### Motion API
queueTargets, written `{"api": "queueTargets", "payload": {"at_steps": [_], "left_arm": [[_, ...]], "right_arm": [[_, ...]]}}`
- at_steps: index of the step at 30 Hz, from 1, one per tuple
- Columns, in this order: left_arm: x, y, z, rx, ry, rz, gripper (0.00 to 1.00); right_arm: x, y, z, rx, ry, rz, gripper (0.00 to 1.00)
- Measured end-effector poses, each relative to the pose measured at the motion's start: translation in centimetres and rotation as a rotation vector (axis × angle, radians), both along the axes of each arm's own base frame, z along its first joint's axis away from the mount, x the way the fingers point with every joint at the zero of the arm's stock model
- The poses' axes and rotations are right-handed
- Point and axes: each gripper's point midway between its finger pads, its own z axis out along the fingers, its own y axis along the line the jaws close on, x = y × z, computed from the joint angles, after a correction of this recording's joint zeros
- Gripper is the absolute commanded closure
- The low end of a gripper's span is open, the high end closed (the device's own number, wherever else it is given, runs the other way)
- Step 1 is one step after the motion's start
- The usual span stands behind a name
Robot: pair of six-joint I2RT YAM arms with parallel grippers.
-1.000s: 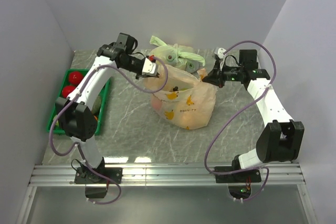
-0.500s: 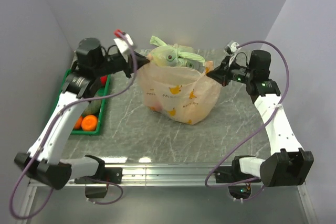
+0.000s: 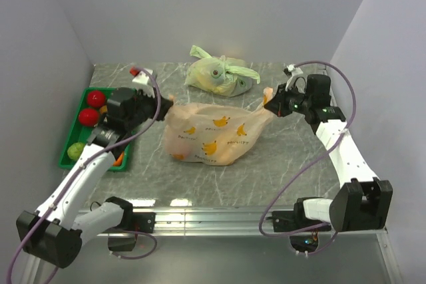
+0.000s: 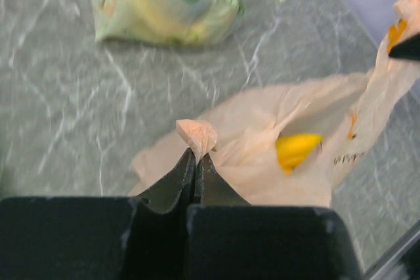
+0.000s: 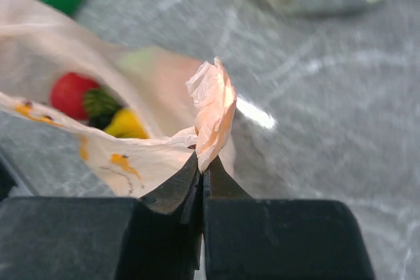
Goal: Place the fake fruits into the plastic bag and tie a complex knot
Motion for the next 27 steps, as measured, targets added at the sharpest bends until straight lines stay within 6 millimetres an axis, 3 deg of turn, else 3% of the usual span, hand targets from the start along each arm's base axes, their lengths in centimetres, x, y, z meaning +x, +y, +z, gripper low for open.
{"api": "queueTargets", "payload": {"at_steps": [2, 4, 9, 13, 17, 20, 22, 27], "left_arm": [[-1.1, 0.8, -2.1, 0.016, 0.038, 0.02, 1.0], [-2.3, 1.1, -2.3, 0.016, 0.027, 0.016, 1.0], [-4.7, 0.5, 1.5, -0.014, -0.124, -0.083, 1.0], [-5.0, 0.3, 3.5, 0.005, -0.197, -0.122, 1.0], [-3.5, 1.4, 2.6, 0.057, -0.191, -0.065, 1.0], [-2.3, 3.4, -1.2, 0.128, -0.135, 0.01, 1.0], [-2.0, 5.1, -5.4, 0.184, -0.055, 0.053, 1.0], [-2.8, 7.5, -14.0, 0.29, 0.136, 0.071, 1.0]], "right_arm": [[0.2, -0.8, -2.1, -0.021, 0.059, -0.034, 1.0], [0.4, -1.1, -3.6, -0.03, 0.11, -0.055, 1.0], [0.8, -0.7, -5.2, -0.018, 0.181, -0.055, 1.0], [0.6, 0.8, -6.1, -0.023, 0.215, -0.016, 1.0], [0.3, 2.3, -7.3, -0.038, 0.247, 0.005, 1.0], [0.5, 3.0, -8.7, -0.053, 0.282, 0.008, 1.0], [0.6, 3.0, -10.3, -0.067, 0.324, 0.002, 1.0], [0.2, 3.3, -14.1, -0.089, 0.442, 0.004, 1.0]]}}
